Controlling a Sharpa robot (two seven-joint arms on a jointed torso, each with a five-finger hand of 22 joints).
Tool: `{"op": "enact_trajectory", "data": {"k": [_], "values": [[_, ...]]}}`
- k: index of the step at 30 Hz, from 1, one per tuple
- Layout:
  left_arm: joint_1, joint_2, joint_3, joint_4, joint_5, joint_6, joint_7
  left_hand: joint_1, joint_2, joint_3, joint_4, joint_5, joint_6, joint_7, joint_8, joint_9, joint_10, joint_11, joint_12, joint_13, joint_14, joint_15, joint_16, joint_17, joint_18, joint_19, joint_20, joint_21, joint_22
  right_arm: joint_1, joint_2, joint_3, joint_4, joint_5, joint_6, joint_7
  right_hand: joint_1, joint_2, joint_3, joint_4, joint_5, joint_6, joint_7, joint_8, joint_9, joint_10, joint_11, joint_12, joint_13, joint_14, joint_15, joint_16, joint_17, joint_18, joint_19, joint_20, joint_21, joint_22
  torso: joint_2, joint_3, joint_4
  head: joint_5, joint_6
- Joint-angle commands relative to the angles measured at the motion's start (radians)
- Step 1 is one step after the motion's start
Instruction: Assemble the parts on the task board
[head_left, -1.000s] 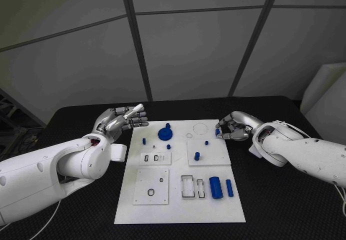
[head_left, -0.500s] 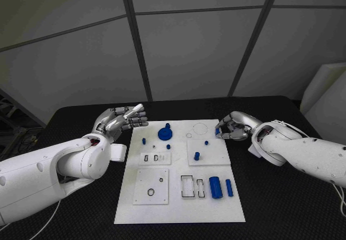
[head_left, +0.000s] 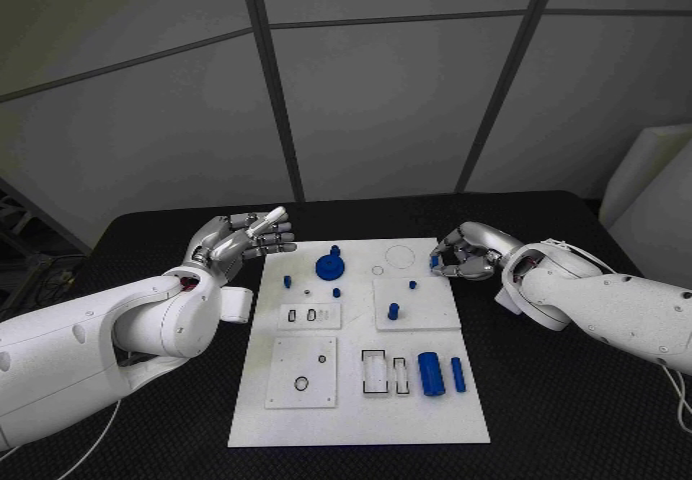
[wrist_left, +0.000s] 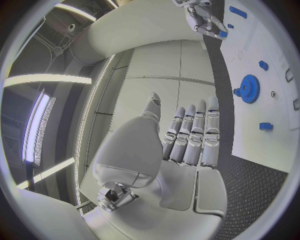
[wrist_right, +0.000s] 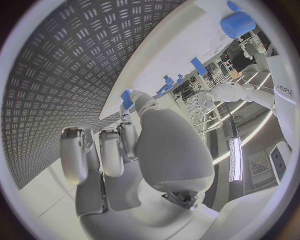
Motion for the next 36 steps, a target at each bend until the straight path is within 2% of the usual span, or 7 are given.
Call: {"op": "enact_trajectory", "data": {"k": [1,8,17,26,30,36], "values": [[0.001,0.000,0.001,0.002,-0.007,0.010,0.009,0.010,0.001,0.003,-0.006,0.003,0.003,0.006,-0.005,0.000,0.000,0.004,-0.005,0.000,0.008,0.003,-0.003,0.002,-0.019,0.000,0.007,-0.004,-0.002,0.001,0.002,0.000,0.000,-0.004,-0.001,-0.003,-0.001,0.015,0.008,0.001,-0.004,0.018,-0.002,0.010,0.003,0.009,-0.003,0.006,0.080,0.086,-0.004,0.004,0.181,-0.009,0.060,-0.002,0.006,0.209,-0.001,-0.0002,0.0004,0.000,-0.001],[0.001,-0.001,0.001,0.002,-0.007,0.009,0.009,0.010,0.001,0.003,-0.006,0.003,0.003,0.006,-0.005,0.000,0.000,0.004,-0.005,0.000,0.008,0.003,-0.003,0.002,-0.019,0.000,0.007,-0.004,-0.002,0.001,0.002,0.000,0.000,-0.002,-0.028,0.001,0.008,0.041,0.022,-0.005,0.000,0.058,-0.020,0.029,0.010,0.018,-0.018,0.017,0.089,0.088,-0.016,0.006,0.188,-0.011,0.069,-0.012,0.011,0.220,-0.001,-0.0002,0.0004,0.000,-0.001],[0.001,-0.003,0.001,0.001,-0.007,0.009,0.008,0.010,0.002,0.002,-0.006,0.003,0.003,0.007,-0.005,0.000,0.000,0.004,-0.006,0.000,0.008,0.003,-0.004,0.002,-0.019,0.000,0.007,-0.004,-0.002,0.001,-0.007,0.001,0.027,0.016,-0.091,0.007,0.011,0.050,0.029,-0.009,0.002,0.066,-0.025,0.033,0.012,0.023,-0.023,0.021,0.094,0.089,-0.021,0.009,0.194,-0.013,0.075,-0.017,0.015,0.227,-0.002,0.0007,-0.0011,0.001,0.000],[0.001,-0.002,0.001,-0.007,-0.007,0.010,0.007,0.010,0.002,0.002,-0.006,0.003,0.003,0.007,-0.005,0.000,0.000,0.004,-0.006,0.000,0.008,0.003,-0.004,0.002,-0.019,0.000,0.007,-0.004,-0.002,0.003,-0.027,0.004,0.123,0.028,-0.120,-0.023,0.010,0.051,0.031,-0.009,0.004,0.063,-0.025,0.031,0.011,0.023,-0.023,0.021,0.094,0.089,-0.022,0.009,0.196,-0.014,0.076,-0.019,0.016,0.229,-0.007,-0.0006,-0.0024,0.003,0.000],[0.001,-0.001,0.001,-0.011,-0.007,0.010,0.006,0.010,0.002,0.002,-0.006,0.003,0.003,0.007,-0.005,0.000,0.000,0.004,-0.006,0.000,0.008,0.003,-0.004,0.002,-0.019,0.000,0.007,-0.004,-0.002,0.006,-0.016,0.007,0.181,0.021,-0.121,-0.053,0.011,0.053,0.033,-0.010,0.006,0.060,-0.024,0.029,0.010,0.022,-0.023,0.020,0.093,0.090,-0.022,0.009,0.196,-0.014,0.076,-0.020,0.016,0.228,-0.014,-0.0026,-0.0031,0.007,-0.005],[0.001,0.003,0.001,-0.019,-0.007,0.011,0.004,0.010,0.002,0.002,-0.006,0.003,0.003,0.007,-0.005,0.000,0.000,0.004,-0.006,0.000,0.008,0.003,-0.004,0.002,-0.019,0.000,0.007,-0.004,-0.002,0.008,0.027,0.009,0.236,-0.040,-0.123,-0.106,0.011,0.054,0.036,-0.012,0.004,0.055,-0.023,0.025,0.009,0.019,-0.022,0.014,0.088,0.090,-0.022,0.009,0.197,-0.015,0.079,-0.021,0.018,0.232,-0.020,-0.0050,-0.0020,0.018,-0.018]]}}
